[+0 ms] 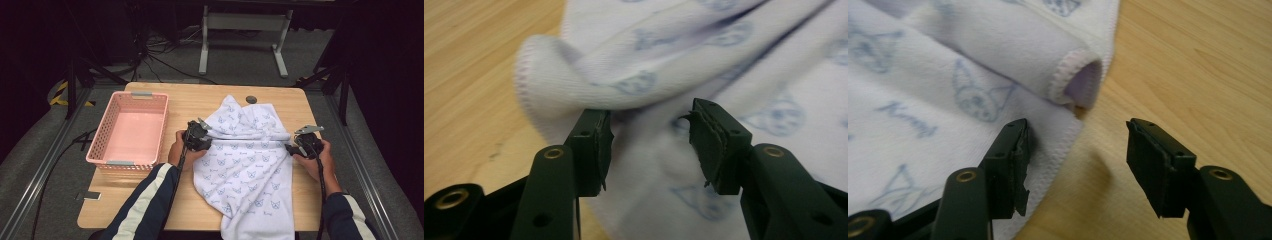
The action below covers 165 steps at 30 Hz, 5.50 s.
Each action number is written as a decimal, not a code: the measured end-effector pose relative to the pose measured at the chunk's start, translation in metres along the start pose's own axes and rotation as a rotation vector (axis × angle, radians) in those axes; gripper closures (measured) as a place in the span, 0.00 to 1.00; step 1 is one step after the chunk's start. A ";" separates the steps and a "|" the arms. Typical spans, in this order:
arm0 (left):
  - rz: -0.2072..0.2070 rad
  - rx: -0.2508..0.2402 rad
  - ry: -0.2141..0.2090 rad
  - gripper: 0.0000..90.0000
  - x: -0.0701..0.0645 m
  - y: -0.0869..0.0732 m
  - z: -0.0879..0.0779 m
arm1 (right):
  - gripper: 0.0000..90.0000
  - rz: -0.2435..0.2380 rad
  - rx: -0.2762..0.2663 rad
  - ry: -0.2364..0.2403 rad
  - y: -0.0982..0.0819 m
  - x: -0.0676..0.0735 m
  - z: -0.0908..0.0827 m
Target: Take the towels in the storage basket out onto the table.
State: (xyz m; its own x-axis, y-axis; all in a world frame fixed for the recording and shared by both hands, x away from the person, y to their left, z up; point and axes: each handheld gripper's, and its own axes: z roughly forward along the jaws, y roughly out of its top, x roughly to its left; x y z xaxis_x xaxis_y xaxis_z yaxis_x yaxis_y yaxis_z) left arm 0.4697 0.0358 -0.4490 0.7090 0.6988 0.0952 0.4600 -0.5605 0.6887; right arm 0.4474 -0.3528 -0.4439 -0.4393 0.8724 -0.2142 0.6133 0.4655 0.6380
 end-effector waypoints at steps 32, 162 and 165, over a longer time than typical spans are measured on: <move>0.274 -0.003 -0.306 0.89 -0.053 -0.064 -0.064 | 0.88 -0.521 -0.082 0.650 -0.033 0.217 -0.079; 0.149 0.076 -0.280 0.63 -0.052 -0.052 -0.044 | 0.78 -0.165 0.008 0.388 -0.032 0.048 -0.038; 0.180 0.087 -0.314 0.65 -0.058 -0.068 -0.060 | 0.78 -0.185 0.022 0.453 -0.047 0.059 -0.054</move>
State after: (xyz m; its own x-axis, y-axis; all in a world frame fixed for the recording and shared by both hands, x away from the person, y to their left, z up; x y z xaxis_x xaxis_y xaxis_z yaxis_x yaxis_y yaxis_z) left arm 0.3653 0.0602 -0.4578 0.9061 0.4222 -0.0252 0.3467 -0.7073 0.6160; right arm 0.3572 -0.3313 -0.4461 -0.7807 0.6244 0.0233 0.5092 0.6142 0.6028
